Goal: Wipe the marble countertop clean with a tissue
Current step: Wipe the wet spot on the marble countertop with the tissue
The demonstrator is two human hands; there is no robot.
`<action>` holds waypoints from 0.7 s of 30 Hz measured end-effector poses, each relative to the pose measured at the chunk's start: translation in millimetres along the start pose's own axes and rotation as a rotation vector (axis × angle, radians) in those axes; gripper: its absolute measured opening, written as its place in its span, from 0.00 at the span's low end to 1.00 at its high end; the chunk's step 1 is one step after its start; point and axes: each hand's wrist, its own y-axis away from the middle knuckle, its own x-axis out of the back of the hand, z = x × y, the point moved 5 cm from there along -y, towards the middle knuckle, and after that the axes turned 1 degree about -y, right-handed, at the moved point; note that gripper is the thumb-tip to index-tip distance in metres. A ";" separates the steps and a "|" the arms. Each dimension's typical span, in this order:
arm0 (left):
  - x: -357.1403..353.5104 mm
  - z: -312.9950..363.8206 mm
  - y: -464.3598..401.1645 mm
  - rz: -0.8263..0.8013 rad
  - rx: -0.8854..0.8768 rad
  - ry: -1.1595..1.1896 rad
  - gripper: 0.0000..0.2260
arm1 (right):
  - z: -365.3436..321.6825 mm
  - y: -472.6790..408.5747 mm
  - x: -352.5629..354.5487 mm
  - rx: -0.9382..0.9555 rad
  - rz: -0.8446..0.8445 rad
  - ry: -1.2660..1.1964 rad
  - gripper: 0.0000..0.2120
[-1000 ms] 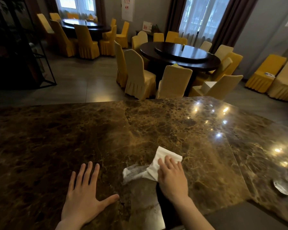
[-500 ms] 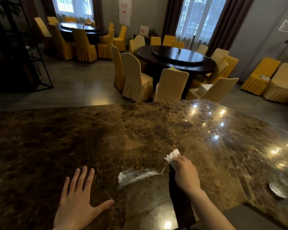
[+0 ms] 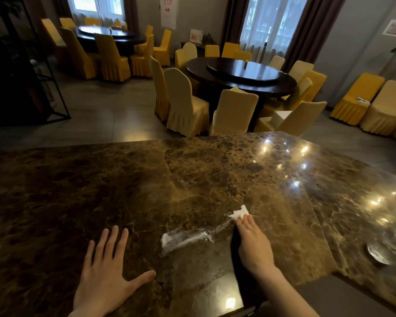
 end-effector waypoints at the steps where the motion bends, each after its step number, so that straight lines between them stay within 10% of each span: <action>1: 0.2 0.5 0.1 -0.008 0.003 0.001 0.61 | -11.2 6.8 -7.7 0.058 -0.022 -0.004 0.34; 5: 2.9 2.4 1.2 -0.029 0.010 -0.016 0.61 | -30.2 34.3 -22.9 0.342 -0.108 -0.013 0.38; 11: 8.7 6.5 3.2 -0.077 0.024 -0.046 0.61 | 15.9 -7.1 6.6 -0.095 0.075 0.000 0.30; 18: 8.8 7.1 1.7 -0.108 0.022 -0.032 0.62 | -44.4 30.3 -4.9 0.315 -0.059 -0.048 0.21; 21: 8.4 6.5 1.6 -0.109 0.024 -0.022 0.62 | -18.7 10.1 15.7 0.160 0.014 -0.188 0.05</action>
